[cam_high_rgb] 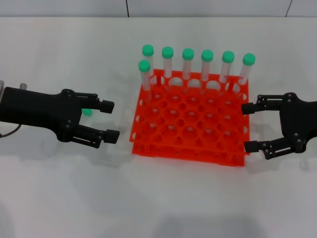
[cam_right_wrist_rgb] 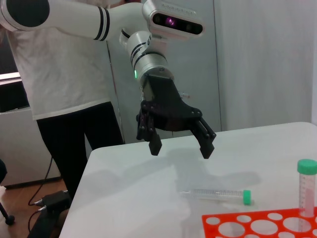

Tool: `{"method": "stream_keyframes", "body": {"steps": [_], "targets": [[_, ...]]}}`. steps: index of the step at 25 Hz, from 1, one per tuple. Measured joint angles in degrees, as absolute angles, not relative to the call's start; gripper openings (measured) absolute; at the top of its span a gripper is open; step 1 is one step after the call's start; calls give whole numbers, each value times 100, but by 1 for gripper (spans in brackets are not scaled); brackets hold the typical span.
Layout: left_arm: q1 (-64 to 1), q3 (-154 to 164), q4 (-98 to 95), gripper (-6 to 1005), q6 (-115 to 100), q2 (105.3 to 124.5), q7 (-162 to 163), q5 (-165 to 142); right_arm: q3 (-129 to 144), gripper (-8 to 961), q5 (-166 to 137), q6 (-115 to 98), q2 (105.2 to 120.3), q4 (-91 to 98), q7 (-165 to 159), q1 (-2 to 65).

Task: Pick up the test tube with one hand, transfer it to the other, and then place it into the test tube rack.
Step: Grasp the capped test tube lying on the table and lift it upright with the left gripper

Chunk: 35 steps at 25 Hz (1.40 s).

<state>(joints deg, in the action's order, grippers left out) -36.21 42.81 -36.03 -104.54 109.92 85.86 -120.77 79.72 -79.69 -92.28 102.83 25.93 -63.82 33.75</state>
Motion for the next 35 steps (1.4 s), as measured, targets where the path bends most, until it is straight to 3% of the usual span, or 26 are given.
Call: {"method": "stream_keyframes", "body": {"steps": [22, 27, 35], "targets": [[-3615, 4248, -3597, 890, -10396, 11058, 8787, -12071, 7968, 869, -7990, -9240, 10283, 2603, -6275, 3342], [-3685, 4289, -3712, 889, -10180, 11009, 9669, -12156, 7771, 869, -7991, -9220, 10283, 2640, -6200, 3258], [-3920, 4298, -4626, 889, -10461, 11089, 11634, -13148, 7673, 869, -7990, -9202, 10284, 2718, -6146, 3204]]}}
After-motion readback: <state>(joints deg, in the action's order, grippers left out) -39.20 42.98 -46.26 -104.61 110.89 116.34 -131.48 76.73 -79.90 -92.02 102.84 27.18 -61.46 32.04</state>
